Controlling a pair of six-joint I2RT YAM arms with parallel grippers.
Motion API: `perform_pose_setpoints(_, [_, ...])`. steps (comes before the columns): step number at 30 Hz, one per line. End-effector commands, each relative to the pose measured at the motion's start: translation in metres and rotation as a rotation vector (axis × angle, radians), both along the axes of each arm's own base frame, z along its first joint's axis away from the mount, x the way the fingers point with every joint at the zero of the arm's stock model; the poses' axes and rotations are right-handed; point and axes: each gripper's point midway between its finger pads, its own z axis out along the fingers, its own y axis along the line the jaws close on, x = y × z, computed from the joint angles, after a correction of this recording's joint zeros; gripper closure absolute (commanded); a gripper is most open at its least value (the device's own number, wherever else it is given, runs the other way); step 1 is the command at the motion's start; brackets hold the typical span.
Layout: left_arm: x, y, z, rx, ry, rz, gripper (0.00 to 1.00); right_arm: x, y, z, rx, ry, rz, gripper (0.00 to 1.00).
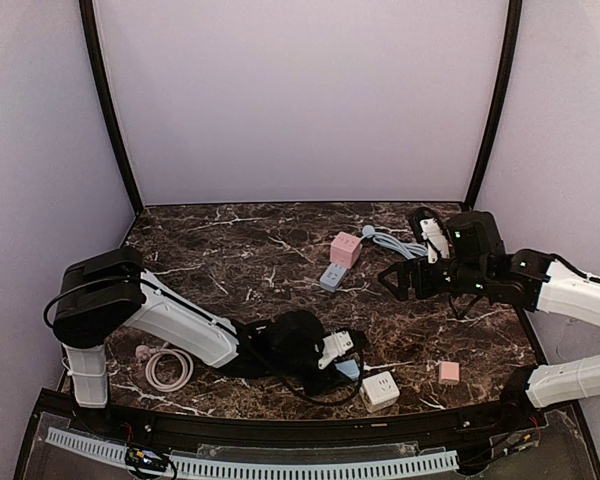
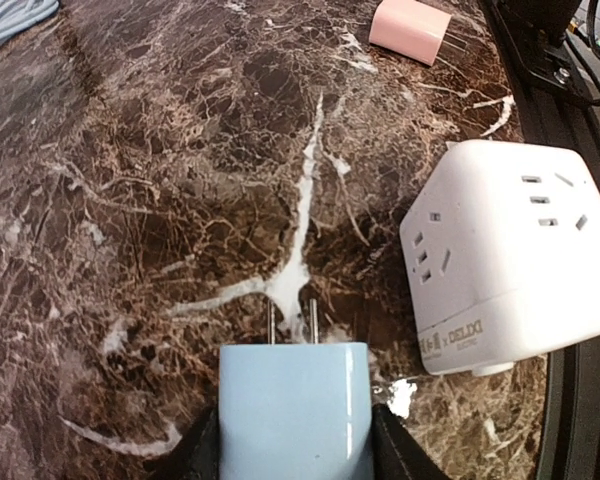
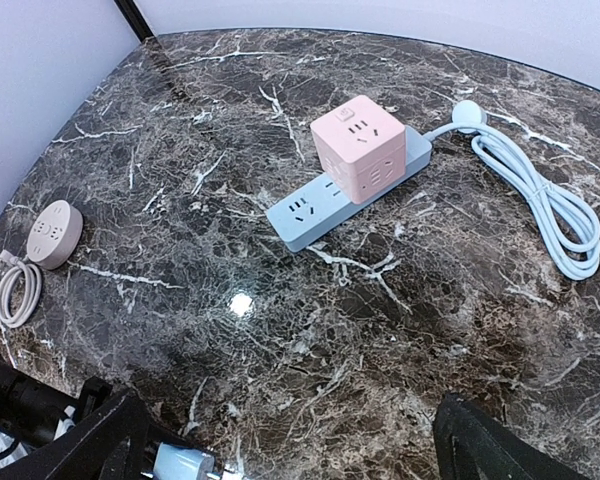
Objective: Insert the plug
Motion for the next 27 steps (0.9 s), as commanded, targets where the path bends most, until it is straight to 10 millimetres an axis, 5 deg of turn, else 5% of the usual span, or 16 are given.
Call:
perform_pose_setpoints(1, [0.016, 0.004, -0.002, 0.042, -0.081, 0.087, 0.58, -0.001, 0.002, -0.005, -0.002, 0.0, 0.012, 0.01])
perform_pose_setpoints(9, [0.035, 0.031, 0.006, 0.064, -0.111, 0.275, 0.67, 0.001, 0.006, -0.006, 0.006, -0.004, 0.016, 0.01])
perform_pose_setpoints(16, [0.063, 0.104, 0.007, 0.13, -0.111, 0.688, 0.65, 0.003, 0.01, -0.008, 0.014, -0.004, 0.024, 0.01])
perform_pose_setpoints(22, [0.062, 0.135, 0.001, 0.086, -0.006, 0.895, 0.55, -0.001, 0.012, -0.009, 0.028, -0.001, 0.04, 0.01])
perform_pose_setpoints(27, [0.064, 0.13, -0.002, 0.072, 0.024, 0.928, 0.38, -0.004, 0.007, -0.006, 0.036, -0.015, 0.034, 0.01])
